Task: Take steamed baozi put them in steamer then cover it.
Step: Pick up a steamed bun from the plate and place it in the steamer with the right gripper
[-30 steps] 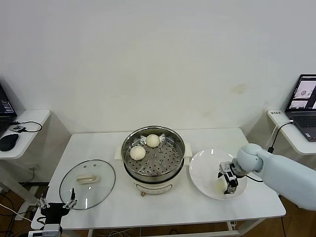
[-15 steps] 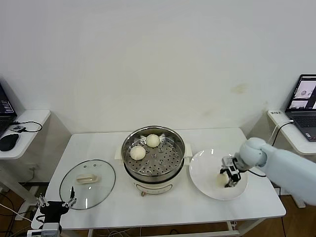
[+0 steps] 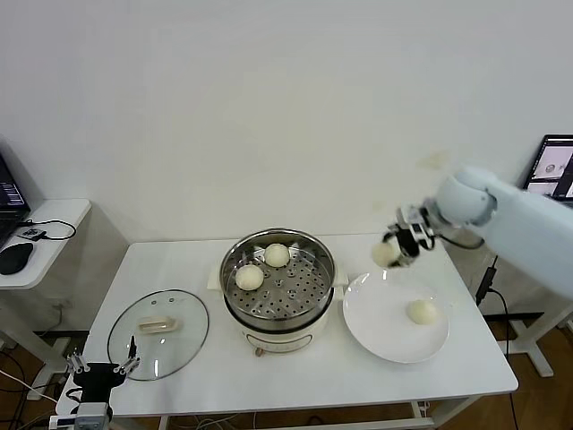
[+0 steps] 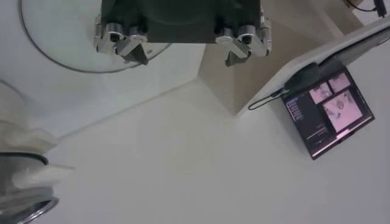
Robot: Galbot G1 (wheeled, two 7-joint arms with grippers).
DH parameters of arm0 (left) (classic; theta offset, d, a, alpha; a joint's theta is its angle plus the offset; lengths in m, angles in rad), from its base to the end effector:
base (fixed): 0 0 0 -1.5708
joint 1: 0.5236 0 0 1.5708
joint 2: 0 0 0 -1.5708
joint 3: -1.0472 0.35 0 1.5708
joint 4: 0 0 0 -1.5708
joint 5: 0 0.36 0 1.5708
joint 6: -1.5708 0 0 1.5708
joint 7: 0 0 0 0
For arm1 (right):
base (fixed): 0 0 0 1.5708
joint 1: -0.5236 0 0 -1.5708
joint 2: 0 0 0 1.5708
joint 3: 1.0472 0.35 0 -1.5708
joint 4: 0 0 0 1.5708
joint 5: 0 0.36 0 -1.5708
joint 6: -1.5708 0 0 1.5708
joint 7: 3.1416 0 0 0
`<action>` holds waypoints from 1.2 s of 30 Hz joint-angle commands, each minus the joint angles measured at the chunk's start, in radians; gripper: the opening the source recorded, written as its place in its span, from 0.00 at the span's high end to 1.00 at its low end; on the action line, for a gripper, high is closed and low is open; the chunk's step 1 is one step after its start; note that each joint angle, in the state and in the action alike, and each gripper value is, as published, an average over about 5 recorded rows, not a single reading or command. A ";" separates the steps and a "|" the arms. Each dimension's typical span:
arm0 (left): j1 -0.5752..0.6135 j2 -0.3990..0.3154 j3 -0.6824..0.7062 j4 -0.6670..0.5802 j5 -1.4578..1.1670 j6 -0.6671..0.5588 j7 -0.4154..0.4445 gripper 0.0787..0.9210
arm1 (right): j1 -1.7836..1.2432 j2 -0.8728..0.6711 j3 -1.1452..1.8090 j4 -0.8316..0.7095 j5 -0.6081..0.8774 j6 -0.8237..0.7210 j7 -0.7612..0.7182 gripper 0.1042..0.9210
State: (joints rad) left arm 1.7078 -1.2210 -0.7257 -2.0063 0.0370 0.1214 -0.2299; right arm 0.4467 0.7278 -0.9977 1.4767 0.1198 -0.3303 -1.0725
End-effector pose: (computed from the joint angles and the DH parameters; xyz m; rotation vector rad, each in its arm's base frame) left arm 0.1521 0.1294 -0.3254 0.3398 -2.7885 -0.6802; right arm 0.5224 -0.0484 -0.0225 1.3507 -1.5457 1.6003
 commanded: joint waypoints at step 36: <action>0.008 -0.041 -0.031 -0.006 -0.006 -0.005 -0.011 0.12 | 0.043 0.546 -0.326 -0.112 -0.157 0.480 0.006 0.36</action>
State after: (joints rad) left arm 1.7162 -1.2612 -0.7565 -2.0141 0.0301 0.1167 -0.2409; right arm 0.4947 1.2433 -1.2990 1.3737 0.0148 0.0751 -1.0669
